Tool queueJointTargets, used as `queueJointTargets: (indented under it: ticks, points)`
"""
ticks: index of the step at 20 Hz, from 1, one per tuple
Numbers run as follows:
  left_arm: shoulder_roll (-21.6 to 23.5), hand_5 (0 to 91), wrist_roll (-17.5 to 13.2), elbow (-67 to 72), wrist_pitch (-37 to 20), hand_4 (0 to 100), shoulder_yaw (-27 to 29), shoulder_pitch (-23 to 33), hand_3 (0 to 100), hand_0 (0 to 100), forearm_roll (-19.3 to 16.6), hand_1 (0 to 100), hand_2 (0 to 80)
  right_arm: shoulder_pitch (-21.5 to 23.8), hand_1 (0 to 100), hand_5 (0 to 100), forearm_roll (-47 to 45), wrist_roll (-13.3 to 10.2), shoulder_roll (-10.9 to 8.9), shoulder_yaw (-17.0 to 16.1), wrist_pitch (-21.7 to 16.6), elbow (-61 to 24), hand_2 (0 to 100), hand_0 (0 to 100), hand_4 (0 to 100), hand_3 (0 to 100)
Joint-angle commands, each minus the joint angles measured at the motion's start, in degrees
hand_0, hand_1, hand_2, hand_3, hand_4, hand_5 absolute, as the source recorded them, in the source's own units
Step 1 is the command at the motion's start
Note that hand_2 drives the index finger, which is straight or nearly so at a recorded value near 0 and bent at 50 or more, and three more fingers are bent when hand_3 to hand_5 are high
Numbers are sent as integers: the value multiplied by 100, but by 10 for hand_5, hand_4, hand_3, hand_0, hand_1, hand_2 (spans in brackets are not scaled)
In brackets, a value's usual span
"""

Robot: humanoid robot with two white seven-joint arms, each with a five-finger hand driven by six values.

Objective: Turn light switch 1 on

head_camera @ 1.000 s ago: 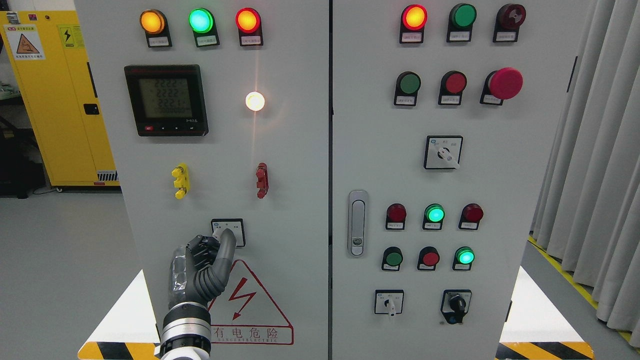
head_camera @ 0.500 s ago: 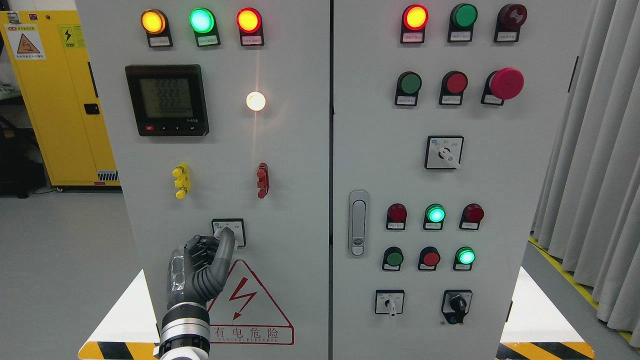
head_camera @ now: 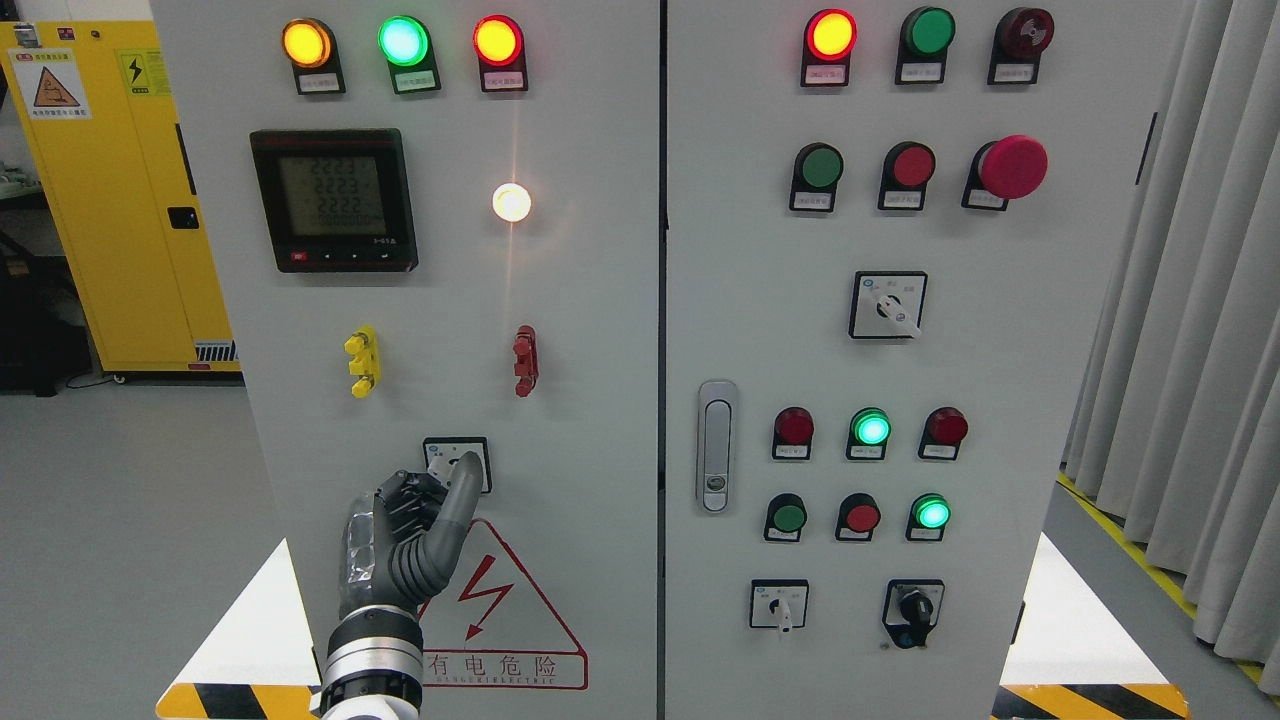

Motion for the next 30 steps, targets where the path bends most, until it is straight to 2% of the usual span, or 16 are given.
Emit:
queueJointTargets:
  ticks: [1,6,11,15,22,25,27,30]
  points:
    - [13,867,8,-67,-28,882,-10,67,911,168,55,472,557,0,500,0,0,5,0,0,-4,0,40,0,0,0]
    - [31,867,105,-286,-45,882,-28,322,913,158,142,471,575,0,500,0,0,5,0,0,-4,0,40,0,0,0]
    - [57,863,429,-524,-125,885,-81,629,922,153,546,470,591,0,500,0,0,5,0,0,-4,0,40,0,0,0]
    - [119,865,474,-708,-290,890,-133,1129,936,157,704,475,613,0,500,0,0,5,0,0,-4,0,40,0,0,0]
    - [338,871,509,-656,-1898,921,-195,2842,992,176,1197,472,641,0,500,0,0,5,0,0,-4,0,40,0,0,0]
    - [470,876,421,-534,-2592,943,-204,3458,1000,188,1390,446,645,0,500,0,0,5,0,0,-4,0,40,0,0,0]
    - [584,871,334,-332,-3110,948,-186,3810,1000,192,1391,431,638,0,500,0,0,5,0,0,-4,0,40,0,0,0]
    - [804,838,88,273,-4094,956,-63,4259,973,201,1399,386,582,0,500,0,0,-4,0,0,-4,0,40,0,0,0]
